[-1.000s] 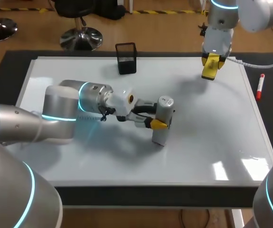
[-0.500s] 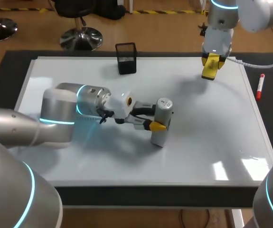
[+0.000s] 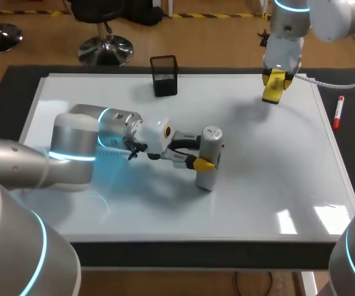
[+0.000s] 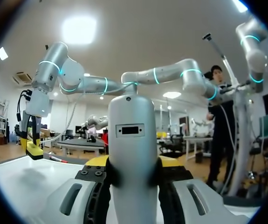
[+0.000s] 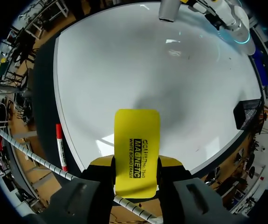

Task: Pick up the inspection probe, press it on each red-marked spot on the whiteboard one by one, put down the probe, pick up the eraser, and wipe off all the red marks.

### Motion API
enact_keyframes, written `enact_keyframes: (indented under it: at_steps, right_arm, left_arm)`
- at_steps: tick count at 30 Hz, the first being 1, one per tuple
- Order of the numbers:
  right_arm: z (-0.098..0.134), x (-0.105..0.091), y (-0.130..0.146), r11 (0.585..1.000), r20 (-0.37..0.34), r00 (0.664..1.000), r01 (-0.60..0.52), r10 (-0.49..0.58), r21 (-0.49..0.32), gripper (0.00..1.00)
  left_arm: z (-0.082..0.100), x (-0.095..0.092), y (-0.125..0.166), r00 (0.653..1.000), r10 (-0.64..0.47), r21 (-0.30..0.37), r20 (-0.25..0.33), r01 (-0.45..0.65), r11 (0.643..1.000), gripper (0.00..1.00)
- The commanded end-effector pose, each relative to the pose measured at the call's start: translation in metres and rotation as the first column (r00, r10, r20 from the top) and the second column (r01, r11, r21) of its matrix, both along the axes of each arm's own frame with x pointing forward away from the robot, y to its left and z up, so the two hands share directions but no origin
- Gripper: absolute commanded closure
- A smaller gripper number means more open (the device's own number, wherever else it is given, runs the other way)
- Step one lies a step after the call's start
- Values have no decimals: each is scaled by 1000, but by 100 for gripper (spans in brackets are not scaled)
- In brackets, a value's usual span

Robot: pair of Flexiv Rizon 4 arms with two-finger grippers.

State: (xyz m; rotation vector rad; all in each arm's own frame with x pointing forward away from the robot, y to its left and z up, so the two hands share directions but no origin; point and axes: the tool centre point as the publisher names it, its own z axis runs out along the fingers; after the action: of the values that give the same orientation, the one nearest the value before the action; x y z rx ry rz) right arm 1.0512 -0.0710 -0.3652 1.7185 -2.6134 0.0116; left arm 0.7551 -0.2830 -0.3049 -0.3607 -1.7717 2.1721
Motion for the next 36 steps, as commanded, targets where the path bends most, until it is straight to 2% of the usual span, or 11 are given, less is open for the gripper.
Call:
enact_keyframes:
  at_steps: [1,24,32,36]
  right_arm:
    - [1,0,0,1000,-1,1000,-2,2,-4,100]
    - [1,0,0,1000,-1,1000,-2,2,-4,100]
    - [1,0,0,1000,-1,1000,-2,2,-4,100]
    - [1,0,0,1000,-1,1000,-2,2,-4,100]
  left_arm:
    - [-1,-1,1,1000,4,21,8,-4,1000,100]
    - [0,-4,-3,1000,-4,30,19,4,1000,100]
    - [14,-1,0,999,13,-26,35,-12,1000,100]
    - [21,5,5,998,41,-31,52,-40,999,100]
